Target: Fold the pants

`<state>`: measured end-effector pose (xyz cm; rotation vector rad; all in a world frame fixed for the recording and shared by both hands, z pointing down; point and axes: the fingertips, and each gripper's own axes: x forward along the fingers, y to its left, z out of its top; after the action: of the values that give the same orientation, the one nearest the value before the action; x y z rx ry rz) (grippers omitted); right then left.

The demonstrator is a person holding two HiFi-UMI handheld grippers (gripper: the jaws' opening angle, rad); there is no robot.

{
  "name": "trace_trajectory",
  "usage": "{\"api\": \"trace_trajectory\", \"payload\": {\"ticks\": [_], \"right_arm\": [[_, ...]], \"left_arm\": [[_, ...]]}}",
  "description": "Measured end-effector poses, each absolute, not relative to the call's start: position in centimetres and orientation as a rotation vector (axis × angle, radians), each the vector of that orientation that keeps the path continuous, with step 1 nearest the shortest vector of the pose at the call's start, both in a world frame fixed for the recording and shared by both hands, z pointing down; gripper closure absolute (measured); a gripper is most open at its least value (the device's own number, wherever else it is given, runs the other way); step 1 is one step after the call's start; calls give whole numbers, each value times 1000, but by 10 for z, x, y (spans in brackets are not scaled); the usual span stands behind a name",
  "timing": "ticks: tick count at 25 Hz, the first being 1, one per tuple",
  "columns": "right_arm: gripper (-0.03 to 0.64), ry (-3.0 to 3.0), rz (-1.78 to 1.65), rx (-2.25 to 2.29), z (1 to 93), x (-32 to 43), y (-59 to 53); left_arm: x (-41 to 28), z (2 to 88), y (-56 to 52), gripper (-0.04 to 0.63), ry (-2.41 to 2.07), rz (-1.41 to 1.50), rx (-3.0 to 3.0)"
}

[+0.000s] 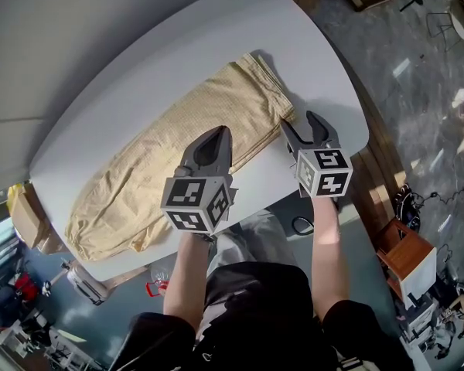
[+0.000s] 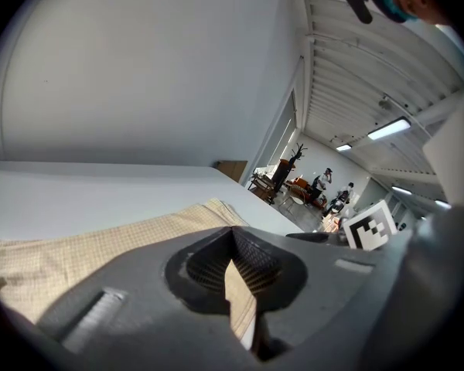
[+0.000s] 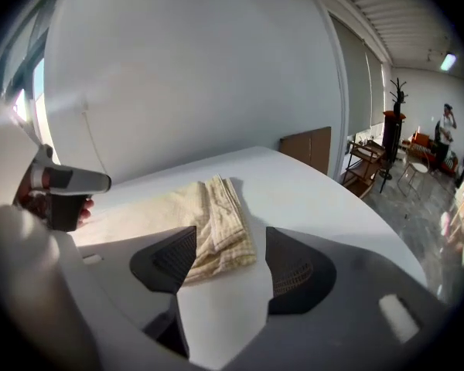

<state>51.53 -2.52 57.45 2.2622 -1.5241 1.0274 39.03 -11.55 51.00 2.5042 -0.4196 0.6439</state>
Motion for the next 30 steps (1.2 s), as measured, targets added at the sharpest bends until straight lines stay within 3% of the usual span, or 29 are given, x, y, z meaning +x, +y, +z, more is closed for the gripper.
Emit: {"api": "trace_trajectory", "payload": {"ticks": [9,13,20,30], "right_arm": [[338,-1495,1139,2201,601,517,-37],[378,-1464,1116,2132,607,517,-39],[513,-1481,1052,1983,612,501,-47],[540,-1507,1055,2071,596,502,-49]], "left_arm": [[387,532,-124,592,-462,682,2456],[385,537,-124,592,-474,684,2441],[368,535,-134,592,-522,684,2426],[345,518,-142,592,-575,637,2431]]}}
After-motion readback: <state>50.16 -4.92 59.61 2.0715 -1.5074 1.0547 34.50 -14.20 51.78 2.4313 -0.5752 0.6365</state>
